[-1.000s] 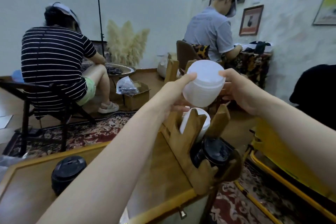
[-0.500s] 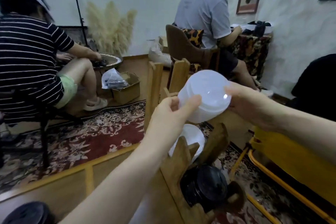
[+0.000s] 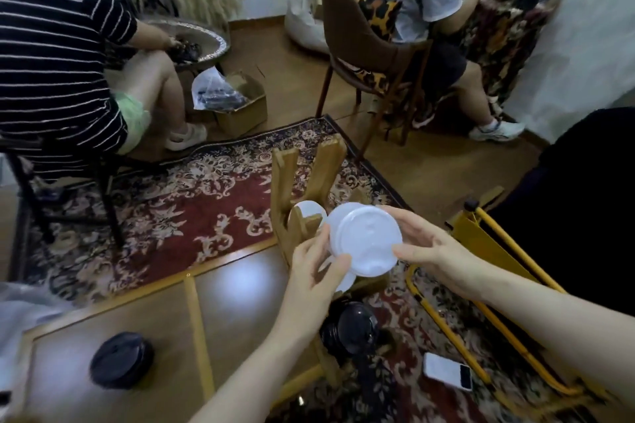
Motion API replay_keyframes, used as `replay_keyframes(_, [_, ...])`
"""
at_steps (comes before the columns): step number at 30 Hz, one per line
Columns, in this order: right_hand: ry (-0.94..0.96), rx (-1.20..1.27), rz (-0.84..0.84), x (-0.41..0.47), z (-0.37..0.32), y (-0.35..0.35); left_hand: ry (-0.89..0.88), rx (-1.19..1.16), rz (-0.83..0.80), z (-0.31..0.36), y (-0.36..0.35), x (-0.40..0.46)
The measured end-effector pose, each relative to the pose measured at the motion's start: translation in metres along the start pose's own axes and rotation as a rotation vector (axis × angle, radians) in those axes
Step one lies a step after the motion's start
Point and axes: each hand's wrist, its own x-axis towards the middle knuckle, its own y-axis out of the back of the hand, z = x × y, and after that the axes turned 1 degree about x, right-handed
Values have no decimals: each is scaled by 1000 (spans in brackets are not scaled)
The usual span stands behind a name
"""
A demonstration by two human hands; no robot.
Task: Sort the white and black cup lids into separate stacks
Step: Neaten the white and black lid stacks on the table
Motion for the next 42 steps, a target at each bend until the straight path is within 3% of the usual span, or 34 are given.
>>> replay_keyframes(11, [-270,12,-89,12,-15,5,160,-71,82,19,-5,-10])
replay_keyframes(20, [-448,-18,-120,35,1,-3,418,-179,143,-1,1,0])
replay_keyframes(33, [-515,-97,-127,62,21,-5,474,-195,166,-28,1,16])
replay_keyframes(42, [-465,-123,-119,62,24,-7,477,-65,127,-31,-1,15])
